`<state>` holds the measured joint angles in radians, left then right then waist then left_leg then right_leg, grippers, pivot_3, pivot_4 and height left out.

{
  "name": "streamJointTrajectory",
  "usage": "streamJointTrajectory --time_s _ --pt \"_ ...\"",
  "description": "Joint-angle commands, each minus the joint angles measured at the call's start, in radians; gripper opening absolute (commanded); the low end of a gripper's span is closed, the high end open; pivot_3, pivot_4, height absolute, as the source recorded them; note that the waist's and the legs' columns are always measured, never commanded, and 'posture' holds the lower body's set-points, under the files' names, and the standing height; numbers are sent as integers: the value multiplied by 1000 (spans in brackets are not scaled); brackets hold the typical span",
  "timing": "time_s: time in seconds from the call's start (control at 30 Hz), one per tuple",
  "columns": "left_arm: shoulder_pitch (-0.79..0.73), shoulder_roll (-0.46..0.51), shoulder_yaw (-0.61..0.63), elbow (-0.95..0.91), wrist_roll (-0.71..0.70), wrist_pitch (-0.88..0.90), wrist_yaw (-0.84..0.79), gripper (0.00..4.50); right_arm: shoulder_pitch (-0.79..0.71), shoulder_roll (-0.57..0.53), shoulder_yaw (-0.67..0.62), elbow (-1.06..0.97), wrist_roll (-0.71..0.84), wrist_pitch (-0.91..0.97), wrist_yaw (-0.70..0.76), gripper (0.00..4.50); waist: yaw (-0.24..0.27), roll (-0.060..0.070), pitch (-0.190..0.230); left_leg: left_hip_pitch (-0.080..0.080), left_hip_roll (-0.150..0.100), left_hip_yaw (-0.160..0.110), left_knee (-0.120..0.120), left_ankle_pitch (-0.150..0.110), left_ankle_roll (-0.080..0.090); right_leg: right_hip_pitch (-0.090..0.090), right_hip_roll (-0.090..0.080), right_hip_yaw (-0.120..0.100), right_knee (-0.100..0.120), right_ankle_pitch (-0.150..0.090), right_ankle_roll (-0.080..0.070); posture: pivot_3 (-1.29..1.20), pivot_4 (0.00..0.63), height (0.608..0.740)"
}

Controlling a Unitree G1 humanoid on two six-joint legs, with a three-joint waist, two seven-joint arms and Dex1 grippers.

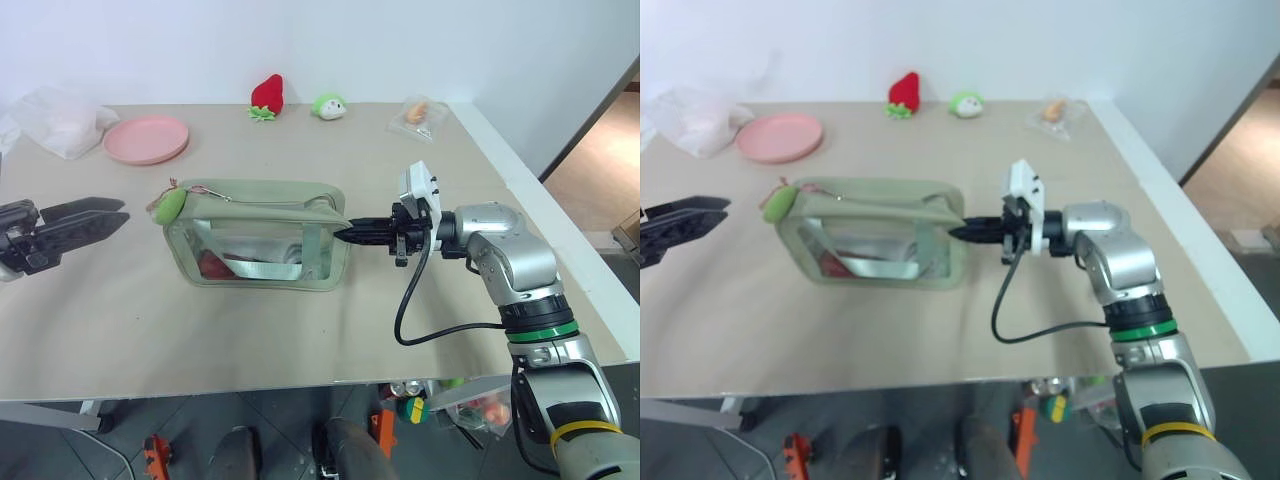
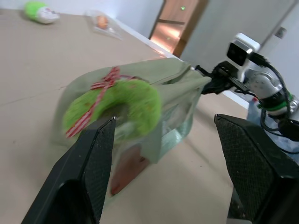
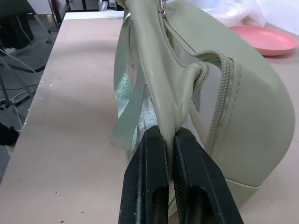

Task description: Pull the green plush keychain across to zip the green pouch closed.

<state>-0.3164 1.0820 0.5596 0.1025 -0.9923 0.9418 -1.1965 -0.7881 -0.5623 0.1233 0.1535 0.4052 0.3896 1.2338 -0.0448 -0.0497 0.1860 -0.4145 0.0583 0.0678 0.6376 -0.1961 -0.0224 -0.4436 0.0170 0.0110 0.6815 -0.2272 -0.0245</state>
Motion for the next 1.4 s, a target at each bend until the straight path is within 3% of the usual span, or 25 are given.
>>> streamJointTrajectory --time_s 0.03,0.93,1.2,1.4 --pt "7 6 30 20 14 -19 -16 3499 -12 -3 -29 -43 13 -2 -6 41 0 0 0 0 0 0 0 0 0 0 0 0 0 0 0 0 150 740" --pt "-147 -235 -108 130 44 11 99 3499 35 -29 -49 -153 33 61 -41 41 0 0 0 0 0 -1 0 0 0 0 0 0 0 0 0 0 150 740" --pt "-194 -249 -73 132 35 -12 140 1053 39 -32 -47 -164 41 70 -44 0 0 0 0 -1 -1 -1 1 0 0 0 0 0 0 0 1 0 150 740" --pt "-143 -244 -45 103 10 11 140 1053 27 -28 -45 -153 42 69 -40 0 0 0 0 -1 0 -1 0 0 0 0 0 0 0 0 1 0 150 740"
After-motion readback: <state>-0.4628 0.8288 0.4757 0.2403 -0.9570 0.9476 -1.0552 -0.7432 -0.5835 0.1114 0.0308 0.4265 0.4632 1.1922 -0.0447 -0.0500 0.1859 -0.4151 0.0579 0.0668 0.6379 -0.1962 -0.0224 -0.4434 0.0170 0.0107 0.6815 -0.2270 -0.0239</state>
